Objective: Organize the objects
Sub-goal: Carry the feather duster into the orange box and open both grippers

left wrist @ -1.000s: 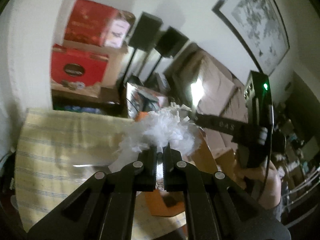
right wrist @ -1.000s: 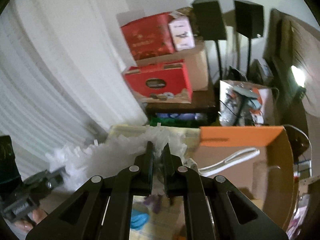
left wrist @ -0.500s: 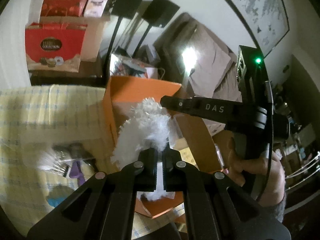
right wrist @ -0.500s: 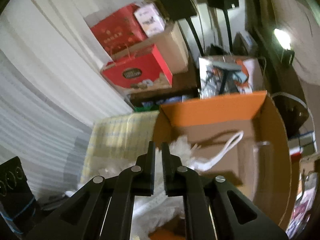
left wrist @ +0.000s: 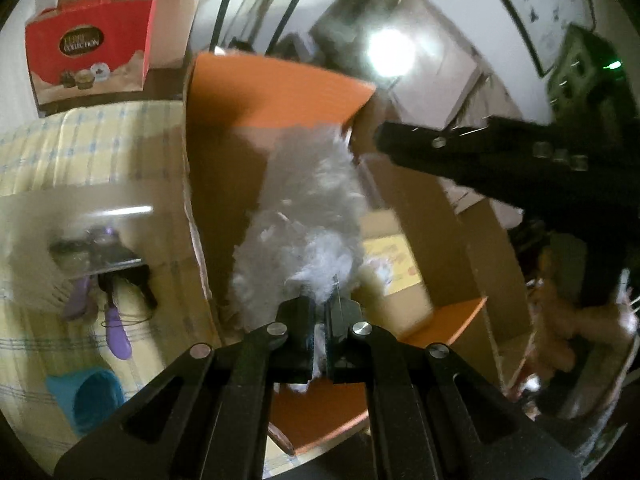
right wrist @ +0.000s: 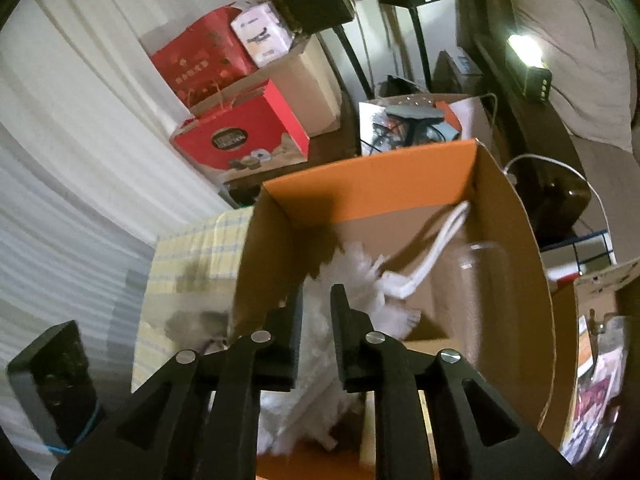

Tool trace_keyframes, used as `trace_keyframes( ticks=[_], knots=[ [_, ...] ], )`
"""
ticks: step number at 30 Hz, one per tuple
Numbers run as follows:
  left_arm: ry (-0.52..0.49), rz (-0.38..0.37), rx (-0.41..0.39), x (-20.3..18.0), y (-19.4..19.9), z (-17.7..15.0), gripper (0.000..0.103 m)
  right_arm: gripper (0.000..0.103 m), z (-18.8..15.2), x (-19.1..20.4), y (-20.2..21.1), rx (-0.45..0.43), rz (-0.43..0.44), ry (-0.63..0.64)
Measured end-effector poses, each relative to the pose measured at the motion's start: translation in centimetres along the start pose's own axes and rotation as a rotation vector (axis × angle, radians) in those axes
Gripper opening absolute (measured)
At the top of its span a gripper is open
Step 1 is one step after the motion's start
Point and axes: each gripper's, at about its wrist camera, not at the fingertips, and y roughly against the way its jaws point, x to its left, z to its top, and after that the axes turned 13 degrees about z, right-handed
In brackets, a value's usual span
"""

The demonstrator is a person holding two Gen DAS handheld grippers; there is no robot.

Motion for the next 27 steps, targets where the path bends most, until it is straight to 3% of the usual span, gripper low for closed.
trace_keyframes(
  ticks=[8,10,12,15,20,24,27],
  knots=[
    [-0.063,0.076,0.04,-0.9,-1.1,-1.1,0.006,0.032,-2.3,-0.3,0.0,-0.002,-0.013,0.013],
    [-0.073,0.072,0.049,-1.0,-0.8,-1.2,0.015,0.033,-2.7,-0.4,-0.2,-0.001,-0.006,0.01],
    [-0.073,0.068,0.036,-0.9,0.2,-1.3,0.034,0.035,-2.9,-0.3,-0.2,-0.005,-0.007,0.007],
    [-0.081,0.064,-0.001,-0.6,2.1,-1.4,0.052,0.043,-3.2,-0.2,0.2,-0.025,-0.013,0.009],
    [-0.077,0.089,-0.083,0.5,5.8,-1.8,0.074,0.062,-3.9,0.5,1.1,-0.051,-0.043,0.036],
    [-0.043,0.119,-0.136,2.5,7.9,-1.6,0.086,0.075,-4.7,1.7,1.5,-0.066,-0.094,0.086],
    [-0.021,0.15,-0.162,4.0,8.9,-1.5,0.086,0.08,-5.4,2.5,1.5,-0.08,-0.107,0.107]
  ],
)
